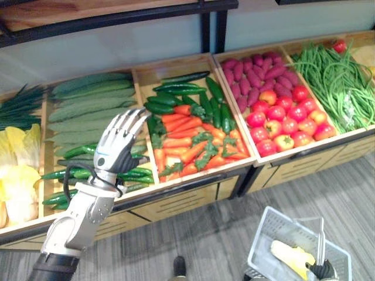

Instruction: Pick vegetable in the basket

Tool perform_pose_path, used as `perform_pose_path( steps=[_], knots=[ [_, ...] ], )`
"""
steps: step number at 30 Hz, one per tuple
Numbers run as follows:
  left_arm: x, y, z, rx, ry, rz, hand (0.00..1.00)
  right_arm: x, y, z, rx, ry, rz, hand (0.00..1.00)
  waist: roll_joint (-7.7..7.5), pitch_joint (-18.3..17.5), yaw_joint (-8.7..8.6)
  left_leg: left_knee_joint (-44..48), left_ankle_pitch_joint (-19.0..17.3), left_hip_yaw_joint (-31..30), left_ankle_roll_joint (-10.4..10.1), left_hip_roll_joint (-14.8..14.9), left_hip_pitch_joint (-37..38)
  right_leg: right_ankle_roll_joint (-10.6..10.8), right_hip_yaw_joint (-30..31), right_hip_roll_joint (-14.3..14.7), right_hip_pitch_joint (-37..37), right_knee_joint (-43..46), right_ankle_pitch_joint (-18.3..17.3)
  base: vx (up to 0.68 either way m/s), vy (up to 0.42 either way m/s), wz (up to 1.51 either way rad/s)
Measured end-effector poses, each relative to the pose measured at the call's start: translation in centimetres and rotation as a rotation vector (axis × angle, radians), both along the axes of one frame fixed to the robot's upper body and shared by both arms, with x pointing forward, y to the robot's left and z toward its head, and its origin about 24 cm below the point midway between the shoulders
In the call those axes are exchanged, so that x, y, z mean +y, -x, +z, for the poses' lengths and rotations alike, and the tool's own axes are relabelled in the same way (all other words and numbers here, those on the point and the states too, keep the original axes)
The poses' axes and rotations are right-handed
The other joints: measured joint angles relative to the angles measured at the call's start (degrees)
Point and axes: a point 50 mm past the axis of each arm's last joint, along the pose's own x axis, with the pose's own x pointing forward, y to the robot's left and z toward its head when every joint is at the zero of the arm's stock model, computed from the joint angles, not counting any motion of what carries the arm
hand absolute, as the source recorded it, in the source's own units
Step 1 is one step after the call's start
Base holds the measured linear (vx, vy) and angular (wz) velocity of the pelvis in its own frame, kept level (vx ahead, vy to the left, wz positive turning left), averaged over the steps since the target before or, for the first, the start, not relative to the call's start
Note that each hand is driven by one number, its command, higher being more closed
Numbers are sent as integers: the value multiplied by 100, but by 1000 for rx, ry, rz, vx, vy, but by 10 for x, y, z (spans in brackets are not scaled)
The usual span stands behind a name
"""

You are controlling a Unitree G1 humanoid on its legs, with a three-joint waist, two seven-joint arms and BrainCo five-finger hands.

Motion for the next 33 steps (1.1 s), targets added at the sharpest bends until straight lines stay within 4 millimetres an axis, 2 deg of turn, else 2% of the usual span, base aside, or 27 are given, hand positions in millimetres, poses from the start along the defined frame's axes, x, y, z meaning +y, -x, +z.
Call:
perform_pose_path(
  steps=[4,12,22,33],
  knots=[
    [3,-14,-1,33,-4,29,0,0,-7,4,-22,13,23,100,20,48,-30,0,-6,91,10,-15,3,-4,42,-5,-14,-96,66,11,12,-9],
    [17,-25,-5,96,71,109,0,2,-23,11,-67,28,62,100,64,198,-141,0,-17,242,20,-24,-48,0,173,0,-125,-227,204,-23,10,-10],
    [-2,-42,-14,179,430,95,0,1,-27,13,-53,30,43,100,170,284,-173,0,-15,247,20,-37,-93,2,169,3,-115,-342,275,0,0,0],
    [-26,-46,-32,229,609,78,0,7,-26,9,-48,3,12,100,170,284,-179,0,-13,242,23,-36,-55,-8,168,-4,-98,-308,283,0,0,0]
  ],
)
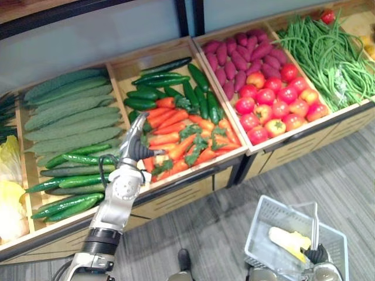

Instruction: Pick vegetable in the basket

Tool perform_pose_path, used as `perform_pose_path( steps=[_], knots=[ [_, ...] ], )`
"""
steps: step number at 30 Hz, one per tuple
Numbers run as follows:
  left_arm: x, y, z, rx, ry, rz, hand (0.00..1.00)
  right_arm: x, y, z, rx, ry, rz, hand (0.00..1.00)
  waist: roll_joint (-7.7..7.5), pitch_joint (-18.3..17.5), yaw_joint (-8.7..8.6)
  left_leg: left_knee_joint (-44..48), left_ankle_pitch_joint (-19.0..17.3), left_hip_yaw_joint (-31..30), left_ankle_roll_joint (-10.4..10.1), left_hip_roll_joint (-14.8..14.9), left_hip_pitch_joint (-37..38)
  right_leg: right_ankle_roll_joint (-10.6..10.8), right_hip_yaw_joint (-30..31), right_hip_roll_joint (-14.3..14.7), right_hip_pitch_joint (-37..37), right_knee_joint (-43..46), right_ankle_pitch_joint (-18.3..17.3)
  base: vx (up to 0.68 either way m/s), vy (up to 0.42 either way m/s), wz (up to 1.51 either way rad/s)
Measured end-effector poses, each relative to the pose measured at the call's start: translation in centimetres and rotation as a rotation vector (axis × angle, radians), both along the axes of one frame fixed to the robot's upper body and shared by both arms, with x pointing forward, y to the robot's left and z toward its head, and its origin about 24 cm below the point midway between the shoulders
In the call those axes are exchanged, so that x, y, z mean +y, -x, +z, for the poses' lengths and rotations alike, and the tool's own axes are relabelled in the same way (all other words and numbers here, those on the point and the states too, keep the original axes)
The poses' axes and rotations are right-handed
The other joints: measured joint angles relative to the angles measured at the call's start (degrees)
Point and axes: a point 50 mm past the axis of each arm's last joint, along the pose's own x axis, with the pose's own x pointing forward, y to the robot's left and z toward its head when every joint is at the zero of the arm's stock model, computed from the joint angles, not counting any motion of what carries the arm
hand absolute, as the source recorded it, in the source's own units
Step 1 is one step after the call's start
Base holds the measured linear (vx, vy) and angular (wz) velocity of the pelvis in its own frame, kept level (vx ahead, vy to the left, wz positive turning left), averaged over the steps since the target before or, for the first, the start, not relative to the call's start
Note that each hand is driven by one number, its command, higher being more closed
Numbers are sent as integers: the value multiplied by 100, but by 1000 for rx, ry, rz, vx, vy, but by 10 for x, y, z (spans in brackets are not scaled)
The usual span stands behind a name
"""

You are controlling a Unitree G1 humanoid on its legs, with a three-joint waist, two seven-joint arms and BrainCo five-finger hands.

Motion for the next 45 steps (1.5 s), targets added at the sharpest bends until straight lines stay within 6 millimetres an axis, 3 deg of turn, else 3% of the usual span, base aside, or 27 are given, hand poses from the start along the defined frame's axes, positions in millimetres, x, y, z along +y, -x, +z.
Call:
perform_pose_path(
  steps=[10,26,31,34,45],
  knots=[
    [-17,3,-21,69,119,-6,0,0,0,0,16,17,14,100,-17,10,-18,0,0,6,1,7,18,0,2,4,6,6,0,0,0,0],
    [-22,14,-46,141,203,39,0,5,-4,0,7,7,19,100,-144,87,-21,-1,-1,26,0,14,-2,0,30,13,-28,6,0,0,0,0],
    [-18,15,-55,187,202,70,0,5,-12,2,-14,8,26,100,-171,102,-28,-1,-1,135,0,13,-105,13,161,19,-210,7,38,3,0,-10],
    [-15,15,-60,205,201,85,0,6,-14,3,-19,6,27,100,-192,115,-121,-1,-1,142,0,13,-122,14,163,20,-222,0,44,3,0,-2],
    [-7,14,-60,221,151,136,0,9,-18,3,-25,-1,27,100,-278,186,-142,-1,-1,229,0,5,-147,21,266,16,-328,-3,87,-6,0,-4]
  ],
)
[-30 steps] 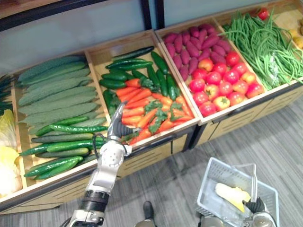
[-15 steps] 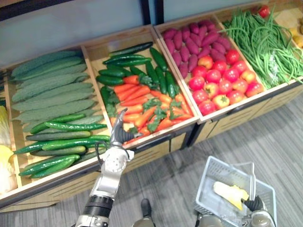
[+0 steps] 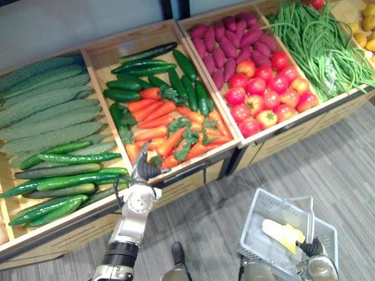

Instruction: Pick vegetable in the basket

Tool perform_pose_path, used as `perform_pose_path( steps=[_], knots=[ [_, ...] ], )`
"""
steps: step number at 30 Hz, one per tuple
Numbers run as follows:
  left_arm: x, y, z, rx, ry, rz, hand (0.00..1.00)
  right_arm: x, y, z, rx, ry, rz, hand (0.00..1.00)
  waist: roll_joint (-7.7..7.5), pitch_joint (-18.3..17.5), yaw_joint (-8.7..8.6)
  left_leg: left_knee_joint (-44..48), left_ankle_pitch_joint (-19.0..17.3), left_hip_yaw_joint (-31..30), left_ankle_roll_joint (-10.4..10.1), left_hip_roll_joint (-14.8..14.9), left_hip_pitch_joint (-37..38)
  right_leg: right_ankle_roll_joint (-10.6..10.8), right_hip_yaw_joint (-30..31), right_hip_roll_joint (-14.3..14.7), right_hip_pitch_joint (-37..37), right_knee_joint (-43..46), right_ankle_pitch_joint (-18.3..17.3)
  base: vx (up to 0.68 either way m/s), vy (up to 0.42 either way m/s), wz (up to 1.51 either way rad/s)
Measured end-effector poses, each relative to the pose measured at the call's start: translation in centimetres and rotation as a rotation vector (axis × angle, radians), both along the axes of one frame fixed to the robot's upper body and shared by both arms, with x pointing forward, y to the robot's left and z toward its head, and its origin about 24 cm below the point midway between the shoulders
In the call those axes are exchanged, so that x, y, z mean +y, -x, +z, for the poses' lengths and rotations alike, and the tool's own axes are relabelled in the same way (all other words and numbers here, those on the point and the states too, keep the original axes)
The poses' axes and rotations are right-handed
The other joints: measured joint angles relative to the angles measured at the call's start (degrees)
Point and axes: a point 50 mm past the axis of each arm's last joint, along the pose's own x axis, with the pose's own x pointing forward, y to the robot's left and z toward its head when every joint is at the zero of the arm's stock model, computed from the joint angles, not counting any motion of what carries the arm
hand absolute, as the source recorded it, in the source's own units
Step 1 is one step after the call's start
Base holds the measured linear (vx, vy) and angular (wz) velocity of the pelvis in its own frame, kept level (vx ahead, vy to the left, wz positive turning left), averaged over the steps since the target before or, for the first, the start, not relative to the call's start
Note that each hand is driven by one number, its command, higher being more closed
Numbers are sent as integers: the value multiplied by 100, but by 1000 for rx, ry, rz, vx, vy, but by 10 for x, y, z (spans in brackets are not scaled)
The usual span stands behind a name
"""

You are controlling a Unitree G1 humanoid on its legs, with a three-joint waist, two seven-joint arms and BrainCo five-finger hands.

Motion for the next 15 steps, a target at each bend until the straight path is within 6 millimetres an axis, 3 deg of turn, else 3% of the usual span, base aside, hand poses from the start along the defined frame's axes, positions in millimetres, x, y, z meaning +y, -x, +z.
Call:
perform_pose_path(
  steps=[15],
  knots=[
    [-4,-18,21,-42,-77,2,0,0,-9,6,-36,8,8,100,50,193,-7,0,2,19,2,-13,-96,1,28,-1,-88,-72,55,0,0,0]
  ],
)
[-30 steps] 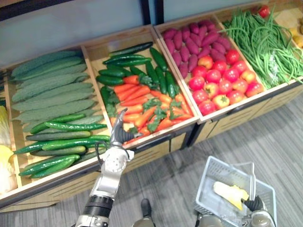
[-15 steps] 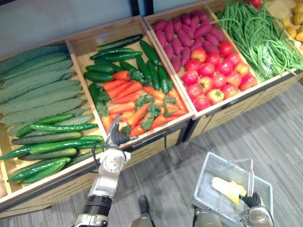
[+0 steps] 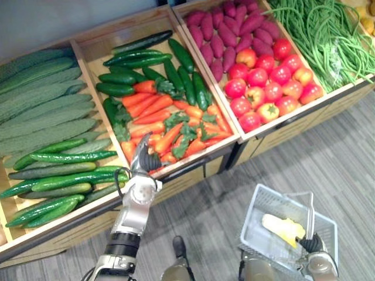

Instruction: Pick vegetable in the basket

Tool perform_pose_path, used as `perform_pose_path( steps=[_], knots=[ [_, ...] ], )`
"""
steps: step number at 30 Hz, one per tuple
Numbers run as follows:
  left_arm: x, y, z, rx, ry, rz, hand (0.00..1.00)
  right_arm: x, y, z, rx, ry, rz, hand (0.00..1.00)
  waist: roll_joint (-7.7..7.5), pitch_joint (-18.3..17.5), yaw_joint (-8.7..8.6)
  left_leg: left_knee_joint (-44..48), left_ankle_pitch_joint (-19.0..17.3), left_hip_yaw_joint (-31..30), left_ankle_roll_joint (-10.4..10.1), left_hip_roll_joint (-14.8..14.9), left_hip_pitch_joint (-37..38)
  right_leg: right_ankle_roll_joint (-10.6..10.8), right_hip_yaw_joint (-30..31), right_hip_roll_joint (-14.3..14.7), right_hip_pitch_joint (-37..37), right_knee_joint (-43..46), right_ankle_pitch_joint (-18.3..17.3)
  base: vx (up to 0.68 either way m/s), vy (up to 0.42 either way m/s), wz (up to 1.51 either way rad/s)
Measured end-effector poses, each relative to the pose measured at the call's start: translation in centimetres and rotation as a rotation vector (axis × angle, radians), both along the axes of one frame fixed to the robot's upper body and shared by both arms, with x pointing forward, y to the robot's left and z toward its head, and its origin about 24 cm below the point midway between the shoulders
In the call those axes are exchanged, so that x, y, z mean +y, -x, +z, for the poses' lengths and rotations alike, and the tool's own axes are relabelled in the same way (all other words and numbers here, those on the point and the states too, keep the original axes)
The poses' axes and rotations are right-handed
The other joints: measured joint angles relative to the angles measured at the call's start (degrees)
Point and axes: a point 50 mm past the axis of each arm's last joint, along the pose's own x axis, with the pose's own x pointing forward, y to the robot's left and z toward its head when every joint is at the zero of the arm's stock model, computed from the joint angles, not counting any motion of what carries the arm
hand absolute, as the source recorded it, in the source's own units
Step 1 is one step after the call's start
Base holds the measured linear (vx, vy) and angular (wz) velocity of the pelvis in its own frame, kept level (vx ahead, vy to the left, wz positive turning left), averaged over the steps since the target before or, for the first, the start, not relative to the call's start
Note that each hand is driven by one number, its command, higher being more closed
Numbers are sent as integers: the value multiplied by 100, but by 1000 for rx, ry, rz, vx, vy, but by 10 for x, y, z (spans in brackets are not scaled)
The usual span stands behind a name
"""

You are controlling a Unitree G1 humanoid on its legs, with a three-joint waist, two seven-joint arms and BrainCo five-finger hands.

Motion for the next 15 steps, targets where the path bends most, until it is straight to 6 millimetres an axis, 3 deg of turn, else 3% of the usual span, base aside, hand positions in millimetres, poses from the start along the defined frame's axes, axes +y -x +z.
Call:
perform_pose_path(
  steps=[15],
  knots=[
    [10,-6,3,19,-22,62,0,0,-5,3,-19,3,4,100,22,102,4,1,0,77,0,0,-109,-17,84,5,-175,4,41,2,0,-2]
  ],
)
